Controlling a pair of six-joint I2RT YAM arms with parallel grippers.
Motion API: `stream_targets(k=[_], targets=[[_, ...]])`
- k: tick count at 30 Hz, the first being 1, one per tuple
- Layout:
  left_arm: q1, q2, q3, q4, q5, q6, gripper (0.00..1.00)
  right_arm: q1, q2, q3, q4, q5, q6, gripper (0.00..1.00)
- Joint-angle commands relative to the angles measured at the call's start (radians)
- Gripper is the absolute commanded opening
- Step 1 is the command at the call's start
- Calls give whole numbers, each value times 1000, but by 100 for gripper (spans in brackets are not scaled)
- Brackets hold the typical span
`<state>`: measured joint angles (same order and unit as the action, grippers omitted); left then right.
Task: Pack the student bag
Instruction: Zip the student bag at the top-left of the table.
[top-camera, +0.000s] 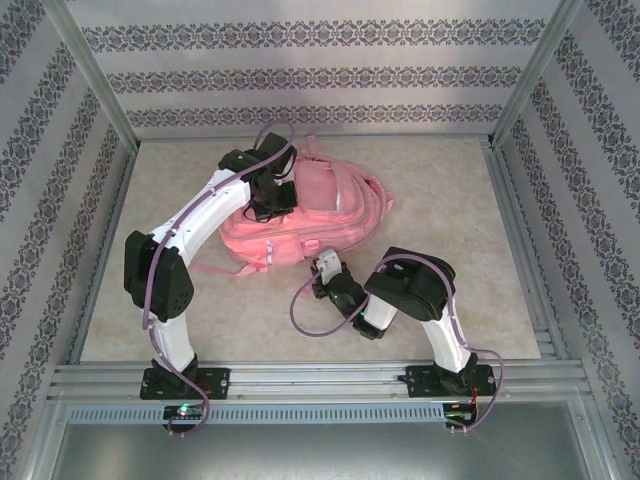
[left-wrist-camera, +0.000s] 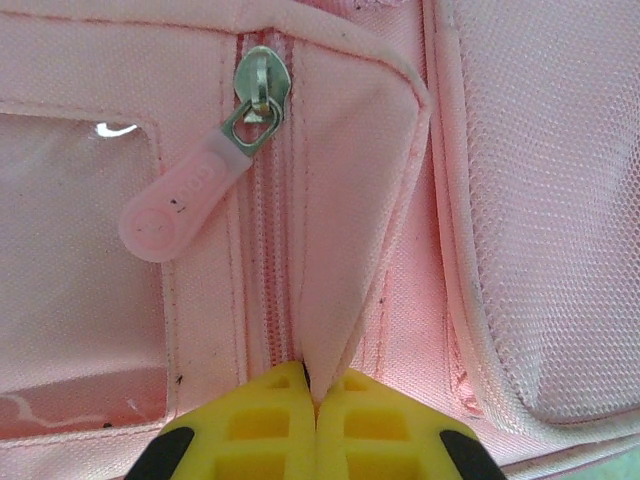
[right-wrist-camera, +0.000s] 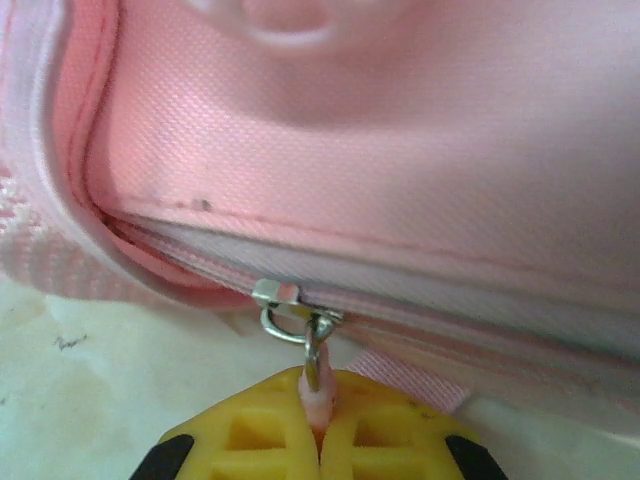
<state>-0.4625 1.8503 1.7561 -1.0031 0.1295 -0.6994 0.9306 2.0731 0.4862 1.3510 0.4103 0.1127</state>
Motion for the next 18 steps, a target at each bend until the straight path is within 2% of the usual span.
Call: stream_targets(k=[1, 18], targets=[[19, -13, -6, 21, -109, 50, 0, -29, -54, -57, 15, 21, 8, 0], [20, -48, -69, 2, -263, 163, 0, -98, -214, -185, -74, 32, 20, 0]])
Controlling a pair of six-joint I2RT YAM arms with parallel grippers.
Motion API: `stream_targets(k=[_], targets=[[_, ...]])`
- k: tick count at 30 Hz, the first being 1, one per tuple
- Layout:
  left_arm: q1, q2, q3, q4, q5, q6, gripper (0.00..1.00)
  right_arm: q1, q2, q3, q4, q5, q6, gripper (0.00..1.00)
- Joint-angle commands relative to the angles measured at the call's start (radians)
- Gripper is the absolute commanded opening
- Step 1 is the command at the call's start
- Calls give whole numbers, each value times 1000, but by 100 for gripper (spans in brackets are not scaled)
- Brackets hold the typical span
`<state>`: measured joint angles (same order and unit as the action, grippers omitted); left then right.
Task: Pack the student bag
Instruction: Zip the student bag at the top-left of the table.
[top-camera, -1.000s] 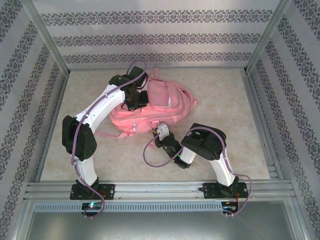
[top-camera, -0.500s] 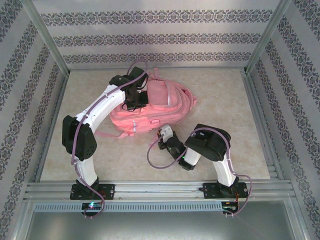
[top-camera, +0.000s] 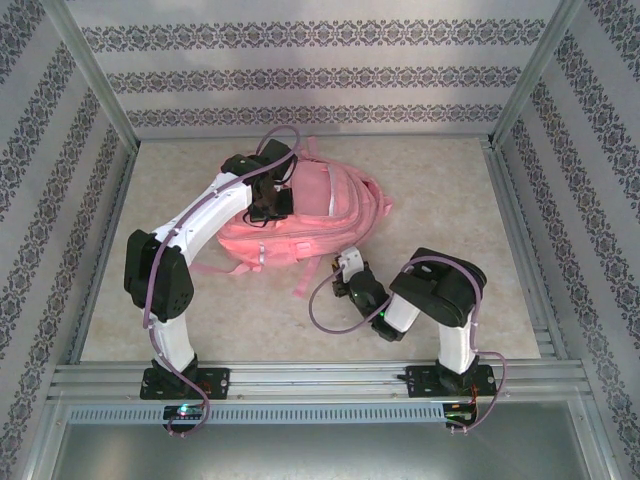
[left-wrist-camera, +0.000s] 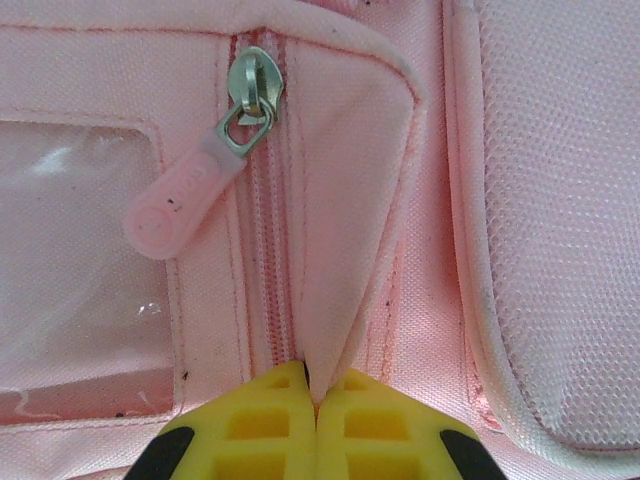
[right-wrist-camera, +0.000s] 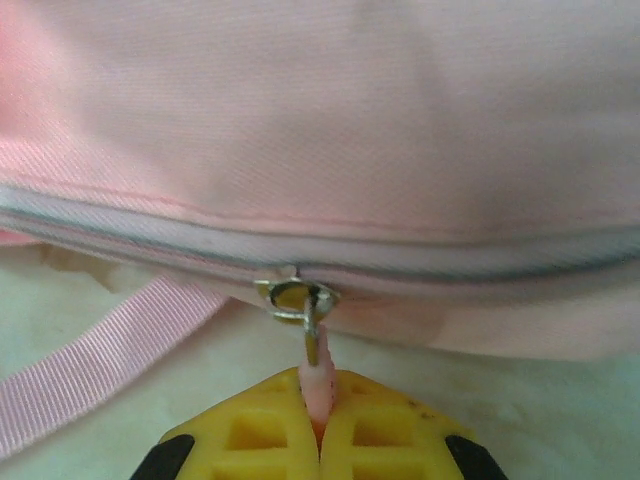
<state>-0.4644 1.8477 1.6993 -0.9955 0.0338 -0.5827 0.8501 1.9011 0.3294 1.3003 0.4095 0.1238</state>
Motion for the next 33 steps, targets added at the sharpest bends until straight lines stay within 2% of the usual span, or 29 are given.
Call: stream_targets(k=[1, 7, 9, 14, 17, 22, 25, 30, 33], targets=[[23, -52, -17, -2, -178, 54, 0, -17, -62, -34, -44, 31, 3, 0], [23, -94, -61, 27, -224, 108, 0, -23, -222, -84, -210, -15, -15, 0], [22, -102, -77, 45, -219, 138, 0, -35, -299, -89, -310, -68, -5, 0], [21, -117, -107, 68, -227, 214, 0, -73, -496, -41, -687, -235, 14, 0], [21, -132, -142, 89, -218, 264, 0, -82, -580, -18, -824, -321, 14, 0], [21, -165, -211, 144, -195, 327, 0, -83, -641, 48, -1002, -406, 68, 0], [20, -167, -208, 142, -217, 354, 0, -69, -652, 61, -1036, -460, 74, 0], [21, -162, -181, 116, -279, 347, 0, -27, -646, 85, -1109, -364, 127, 0], [20, -167, -189, 116, -238, 317, 0, -32, -630, 93, -1120, -313, 169, 0]])
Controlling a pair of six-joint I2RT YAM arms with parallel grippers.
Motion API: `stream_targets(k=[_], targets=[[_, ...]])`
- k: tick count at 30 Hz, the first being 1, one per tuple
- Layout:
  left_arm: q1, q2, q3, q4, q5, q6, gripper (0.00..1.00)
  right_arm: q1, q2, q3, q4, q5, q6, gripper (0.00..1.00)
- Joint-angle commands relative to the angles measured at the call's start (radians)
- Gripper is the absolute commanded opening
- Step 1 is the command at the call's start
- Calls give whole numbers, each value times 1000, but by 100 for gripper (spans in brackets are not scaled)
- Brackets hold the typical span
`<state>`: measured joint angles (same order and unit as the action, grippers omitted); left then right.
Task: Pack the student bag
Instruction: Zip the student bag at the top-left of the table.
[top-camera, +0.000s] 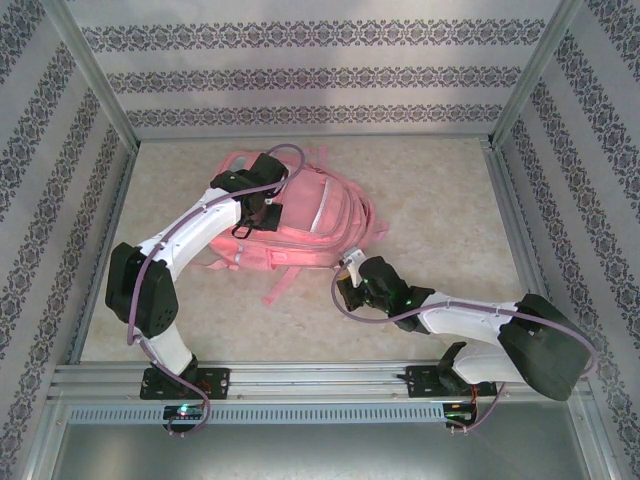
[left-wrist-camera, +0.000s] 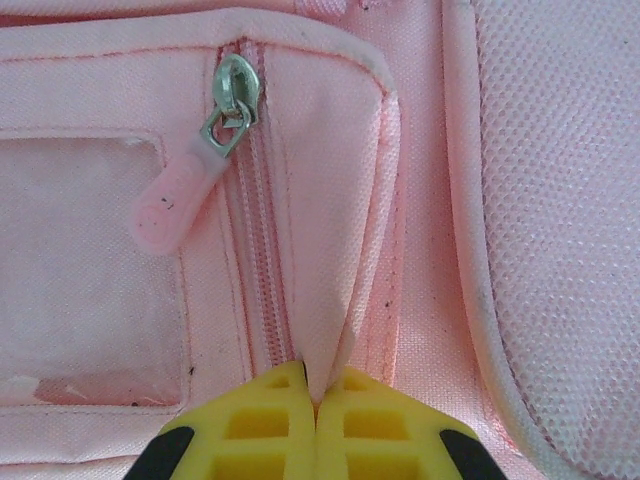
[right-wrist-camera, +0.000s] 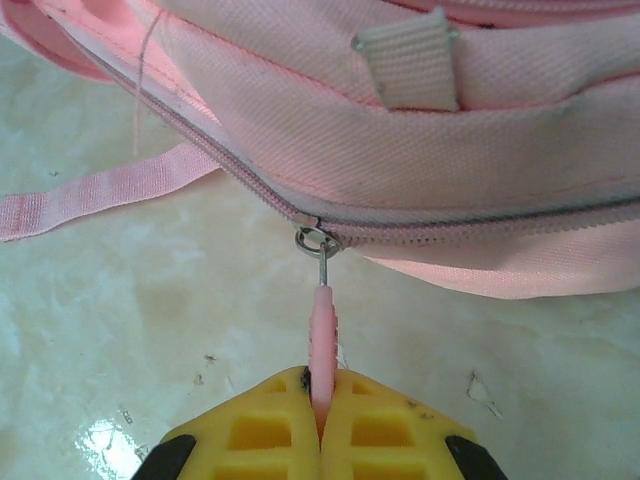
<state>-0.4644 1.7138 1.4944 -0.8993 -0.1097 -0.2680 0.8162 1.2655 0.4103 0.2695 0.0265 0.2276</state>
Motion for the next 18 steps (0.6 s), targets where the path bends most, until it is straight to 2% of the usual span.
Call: stream_targets(k=[1, 5, 10, 14, 18], targets=[[21, -38, 8, 23, -72, -8, 0, 0, 12, 13, -85, 86, 79, 0], [20, -84, -63, 83, 42, -67, 0, -5, 54, -15, 22, 153, 97, 0], [21, -122, -125, 126, 109, -111, 0, -4, 164, -13, 145, 165, 89, 0], [22, -131, -141, 112, 43, -118, 0, -21, 200, -4, 159, 225, 111, 0], [38, -130, -147, 88, -31, -127, 0, -29, 161, -17, 152, 268, 117, 0]])
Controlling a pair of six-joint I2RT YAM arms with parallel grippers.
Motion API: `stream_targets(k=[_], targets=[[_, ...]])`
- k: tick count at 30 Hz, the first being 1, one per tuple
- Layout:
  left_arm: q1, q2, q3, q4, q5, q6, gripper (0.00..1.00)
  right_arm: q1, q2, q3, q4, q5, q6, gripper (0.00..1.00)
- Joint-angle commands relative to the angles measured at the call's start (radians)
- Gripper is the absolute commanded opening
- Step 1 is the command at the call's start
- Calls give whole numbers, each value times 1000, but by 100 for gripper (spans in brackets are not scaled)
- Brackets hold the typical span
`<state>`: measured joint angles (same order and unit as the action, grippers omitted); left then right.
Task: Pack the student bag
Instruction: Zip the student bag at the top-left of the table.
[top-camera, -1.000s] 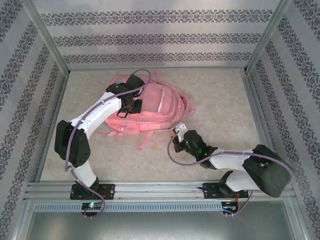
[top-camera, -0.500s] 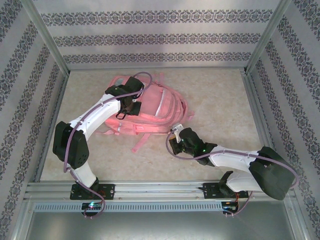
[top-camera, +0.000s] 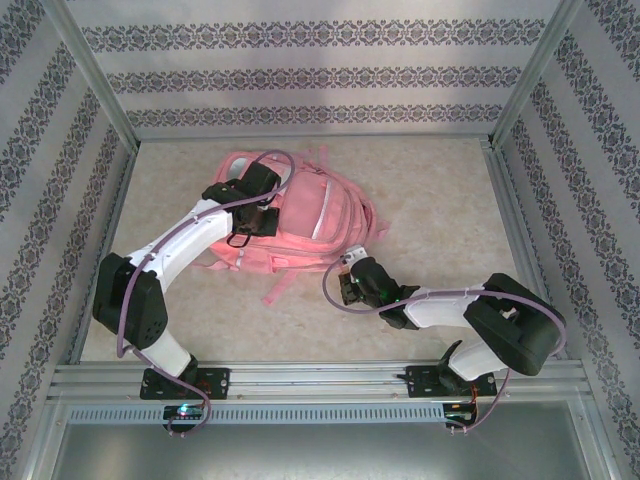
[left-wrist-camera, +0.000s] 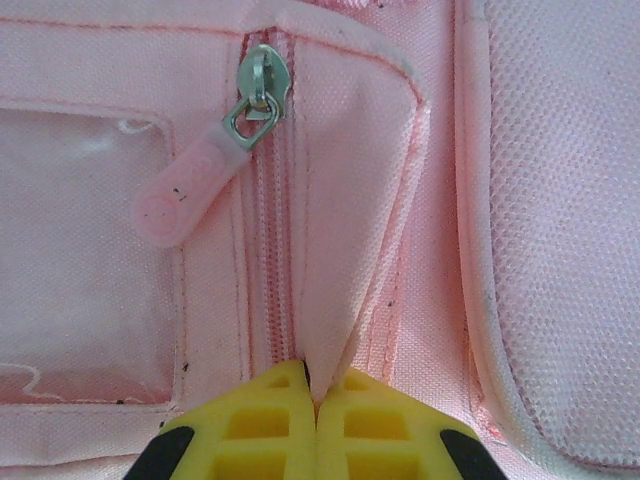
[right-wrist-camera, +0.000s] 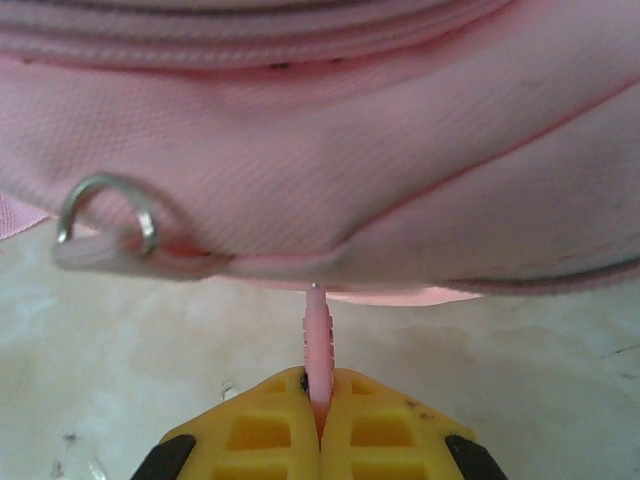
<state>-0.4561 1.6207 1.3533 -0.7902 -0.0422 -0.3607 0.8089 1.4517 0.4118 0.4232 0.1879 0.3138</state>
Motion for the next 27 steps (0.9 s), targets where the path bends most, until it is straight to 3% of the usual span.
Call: stream_targets(k=[1, 13, 18, 27], targets=[[35, -35, -8, -22, -109, -30, 0, -23, -37, -25, -6, 106, 26, 0], [44, 29, 37, -28, -208, 6, 0, -100, -184, -121, -80, 189, 67, 0], [42, 64, 100, -30, -216, 44, 0, -98, -152, -112, -28, 69, 30, 0], [36, 208, 323, -53, -286, 194, 0, 25, -137, -89, 43, -47, -68, 0]])
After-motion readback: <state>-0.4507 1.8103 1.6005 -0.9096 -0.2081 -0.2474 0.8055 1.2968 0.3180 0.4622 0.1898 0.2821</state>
